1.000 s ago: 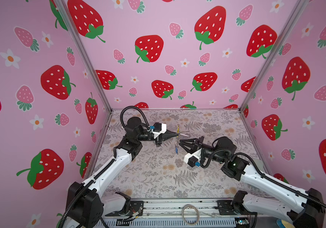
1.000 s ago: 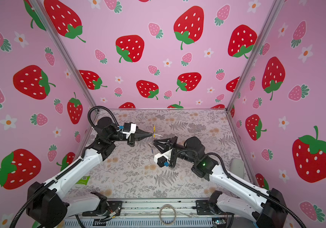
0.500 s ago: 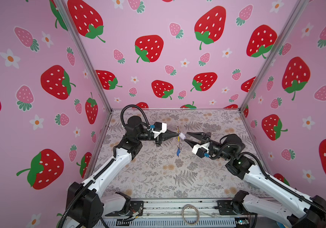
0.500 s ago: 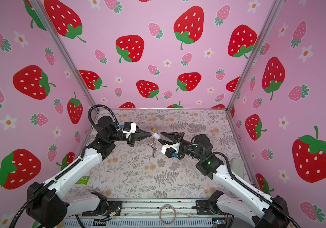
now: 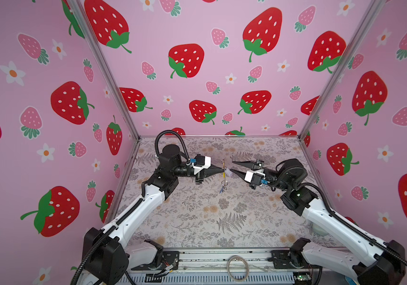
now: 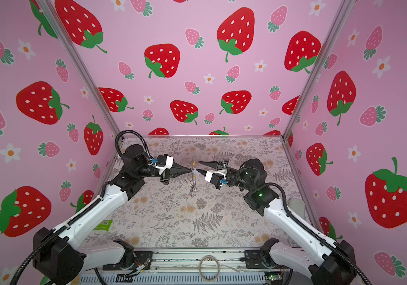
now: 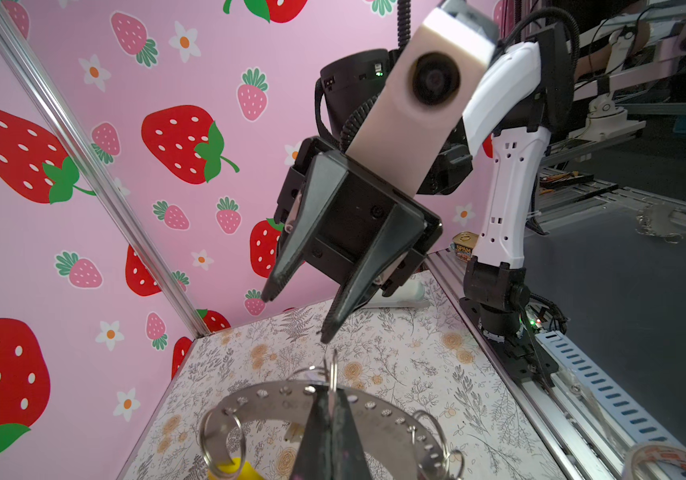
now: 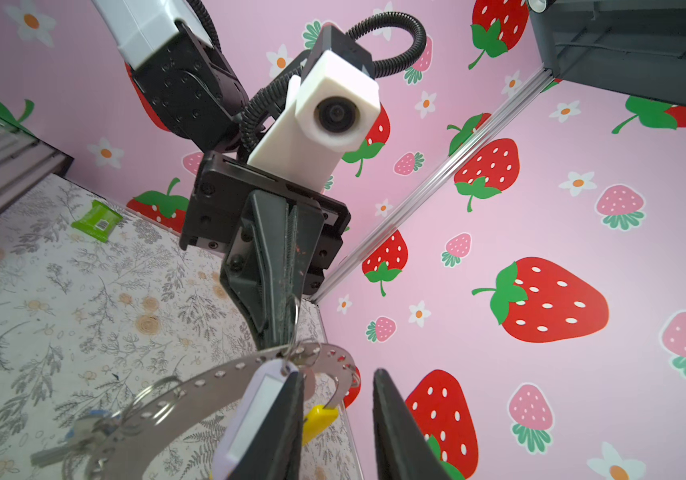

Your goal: Put the keys on the keyring

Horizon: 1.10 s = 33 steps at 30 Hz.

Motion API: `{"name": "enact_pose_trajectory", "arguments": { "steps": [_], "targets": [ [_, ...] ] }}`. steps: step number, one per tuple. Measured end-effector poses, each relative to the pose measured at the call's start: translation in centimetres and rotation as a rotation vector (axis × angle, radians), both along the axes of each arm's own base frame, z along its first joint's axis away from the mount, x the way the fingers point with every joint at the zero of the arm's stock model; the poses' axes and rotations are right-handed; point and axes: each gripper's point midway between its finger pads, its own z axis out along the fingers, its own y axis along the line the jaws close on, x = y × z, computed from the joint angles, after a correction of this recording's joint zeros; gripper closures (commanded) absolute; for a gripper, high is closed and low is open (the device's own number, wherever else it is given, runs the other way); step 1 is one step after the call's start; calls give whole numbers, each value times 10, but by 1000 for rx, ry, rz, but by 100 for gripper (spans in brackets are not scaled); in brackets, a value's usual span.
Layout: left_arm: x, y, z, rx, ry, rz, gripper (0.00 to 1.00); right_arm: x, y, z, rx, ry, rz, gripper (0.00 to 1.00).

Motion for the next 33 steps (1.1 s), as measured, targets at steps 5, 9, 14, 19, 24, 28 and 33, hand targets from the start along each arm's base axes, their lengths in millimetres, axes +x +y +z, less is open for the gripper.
{"name": "enact_pose_trajectory", "arguments": {
  "steps": [5, 9, 14, 19, 24, 28, 33],
  "targets": [
    [2, -2, -1, 4, -26, 20, 100, -3, 7, -1, -7, 49, 57, 79],
    [5, -4, 1, -3, -50, 39, 100, -2, 11, -8, -20, 98, 84, 82],
    [8, -6, 0, -15, -68, 67, 100, 2, 13, -14, -28, 156, 83, 82],
    [11, -6, 1, -26, -85, 88, 100, 5, 12, -15, -22, 201, 77, 80],
    [12, -7, 2, -32, -97, 100, 100, 5, 11, -15, -15, 241, 90, 88],
    [12, -7, 2, -31, -99, 106, 100, 7, 13, -16, -14, 264, 97, 91],
    [13, -7, 2, -26, -122, 118, 100, 6, 13, -16, -12, 282, 105, 95]
  ]
}}
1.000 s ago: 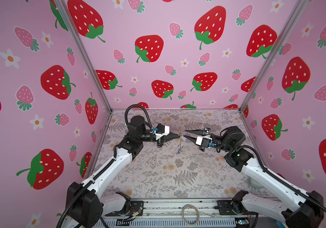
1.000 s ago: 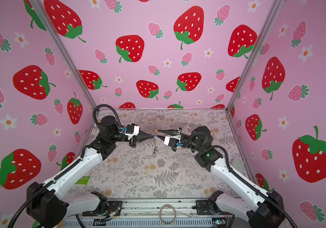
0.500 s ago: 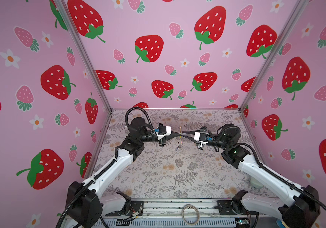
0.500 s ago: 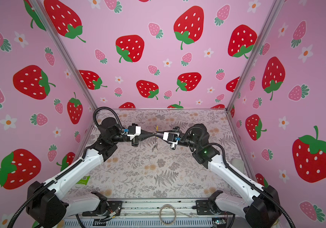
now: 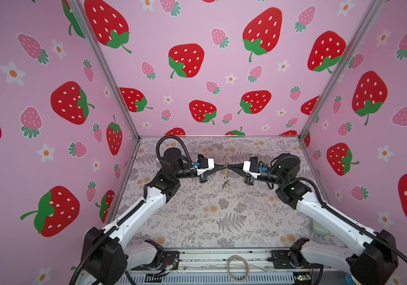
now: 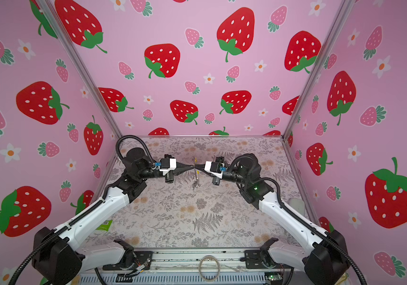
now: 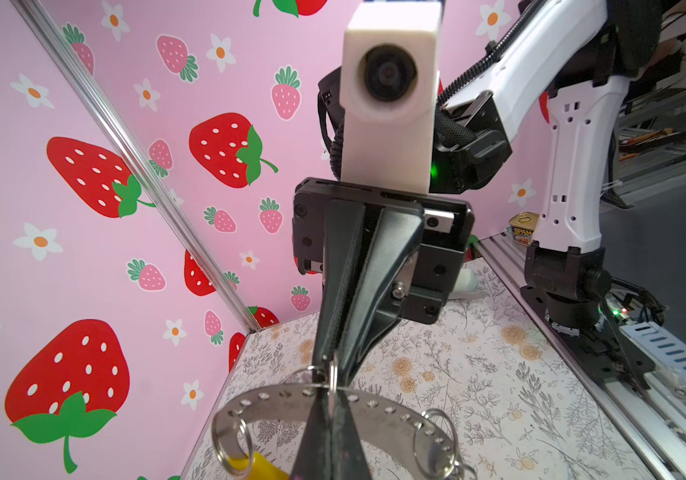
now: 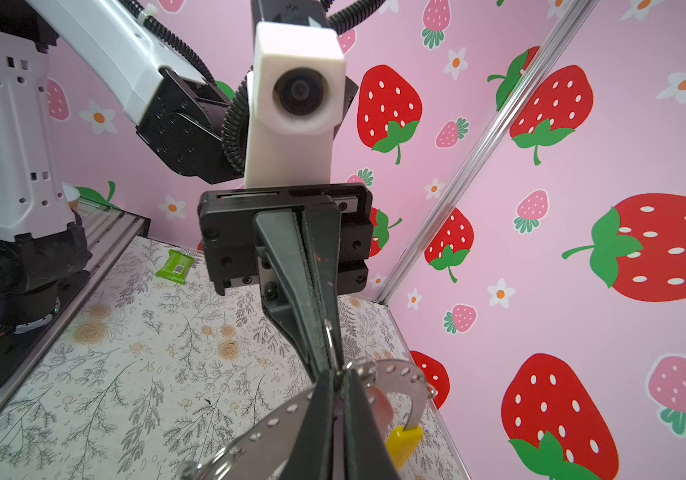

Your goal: Put the keys on the keyring

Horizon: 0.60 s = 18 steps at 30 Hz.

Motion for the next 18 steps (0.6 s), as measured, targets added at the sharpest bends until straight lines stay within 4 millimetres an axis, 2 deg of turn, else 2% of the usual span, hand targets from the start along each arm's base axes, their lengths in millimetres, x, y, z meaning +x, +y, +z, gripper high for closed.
{"name": "enact_pose_trajectory", "arguments": {
  "steps": [2, 10, 11, 15, 18],
  "targets": [
    [0, 0, 1, 2, -11, 5, 100, 0, 0, 0, 1, 1, 2, 100],
    [1, 1, -7, 44, -35, 42, 100, 1, 0, -6, -21, 25, 5, 100],
    [1, 2, -10, 56, -35, 48, 98, 1, 0, -9, -28, 31, 3, 100],
    [6, 3, -16, 107, -32, 85, 79, 7, 1, -15, -67, 56, -12, 100],
    [11, 6, -21, 149, -24, 119, 73, 12, 1, -13, -88, 59, -33, 100]
  ]
}}
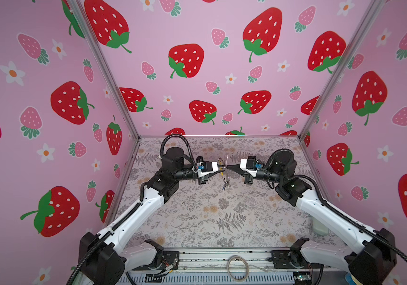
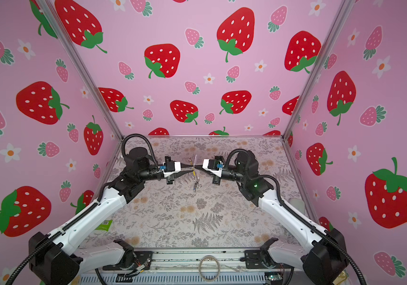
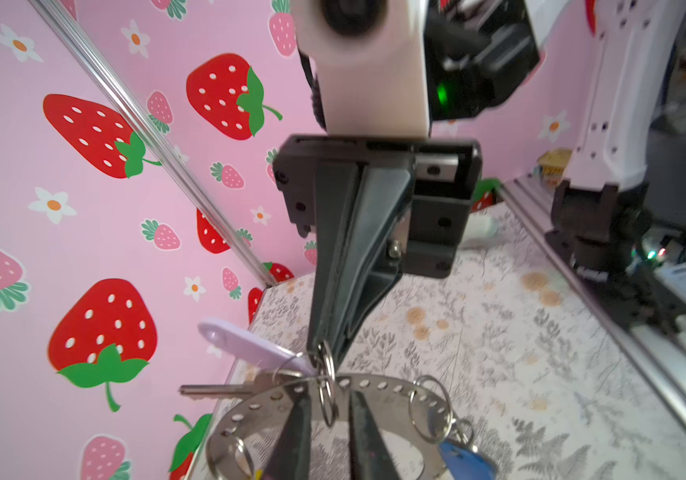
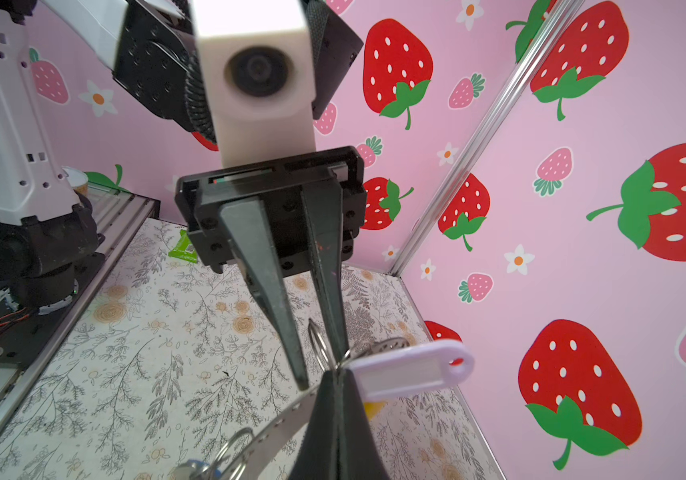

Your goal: Put the keys on the keyring

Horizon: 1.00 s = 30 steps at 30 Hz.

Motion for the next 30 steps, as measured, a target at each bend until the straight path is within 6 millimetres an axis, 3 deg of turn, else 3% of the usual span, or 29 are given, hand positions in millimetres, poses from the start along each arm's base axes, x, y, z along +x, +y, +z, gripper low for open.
{"name": "enact_pose_trajectory", "arguments": {
  "steps": [17, 23, 30],
  "targets": [
    [17, 11, -5, 190, 23, 172, 68, 23, 0, -19, -154, 52, -102, 100],
    [12, 4, -14, 230, 57, 199, 78, 27, 0, -22, -171, 62, -128, 100],
    [25, -2, -2, 226, 98, 263, 85, 32, 2, -27, -198, 69, -165, 100]
  ]
}}
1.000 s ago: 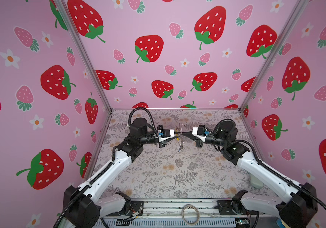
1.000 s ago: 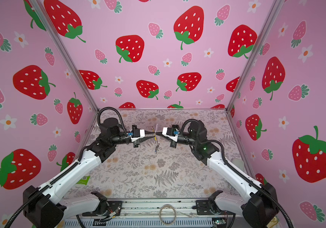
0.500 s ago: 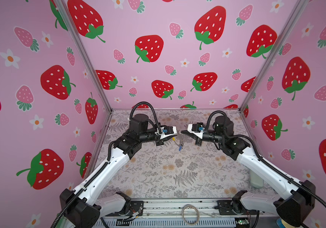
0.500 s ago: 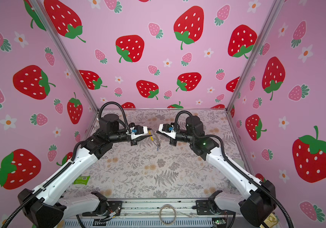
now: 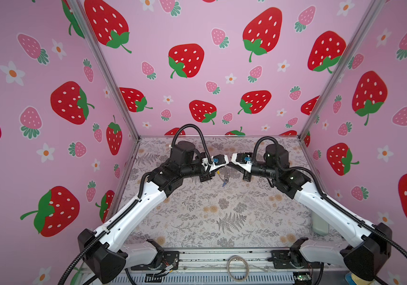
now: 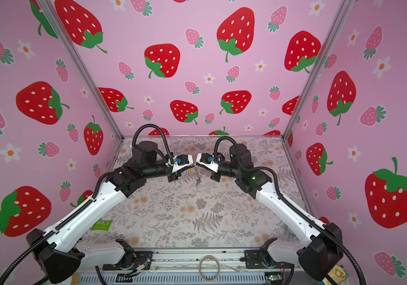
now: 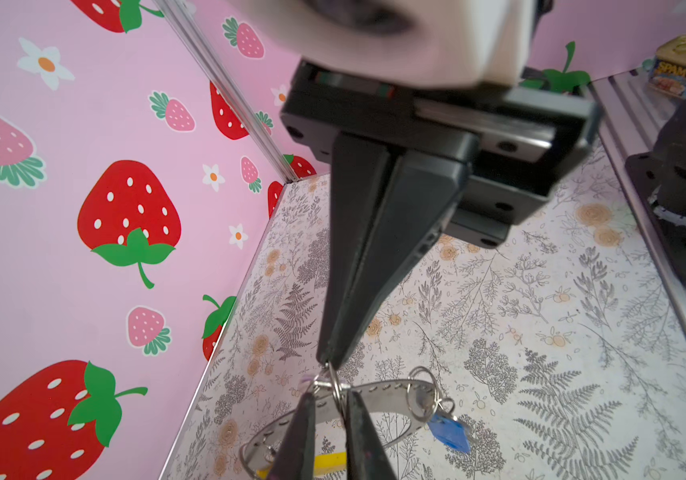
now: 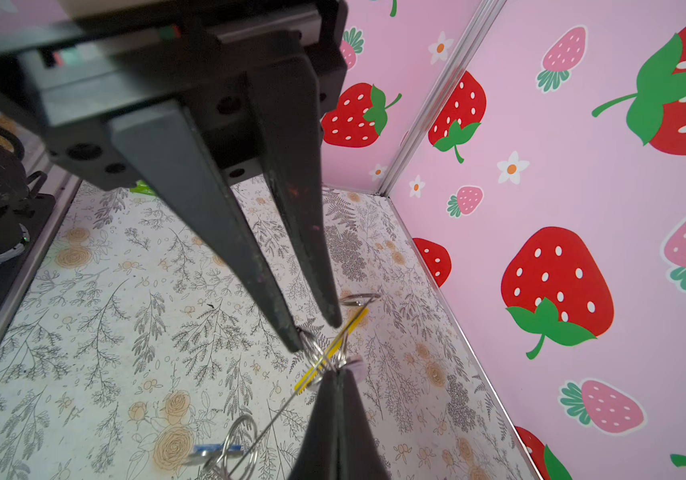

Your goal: Put the keys on the keyring

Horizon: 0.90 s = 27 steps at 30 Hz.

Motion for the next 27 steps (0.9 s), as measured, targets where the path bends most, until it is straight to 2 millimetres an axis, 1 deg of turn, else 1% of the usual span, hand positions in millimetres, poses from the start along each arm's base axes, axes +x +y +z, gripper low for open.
{"name": "enact_pose_trajectory", "arguments": {
  "steps": [4, 9, 13, 17, 20, 22, 27],
  "targets": [
    [3, -1, -4, 10, 35, 20, 86, 3, -1, 1, -7, -3, -22, 100],
    [5, -2, -13, 26, 68, 35, 83, 4, 0, 3, -8, -9, -34, 100],
    [7, -3, -15, 33, 82, 47, 82, 5, 0, 2, -11, -9, -40, 100],
    [11, -4, -13, 30, 93, 62, 83, 6, 0, 5, -10, -18, -45, 100],
    [14, -6, -12, 29, 99, 67, 86, 7, 0, 7, -10, -24, -54, 100],
    [16, -6, -12, 31, 104, 73, 88, 8, -1, 7, -11, -28, -60, 100],
    [18, -8, -18, 43, 124, 84, 89, 9, 0, 7, -20, -38, -69, 100]
  ]
}}
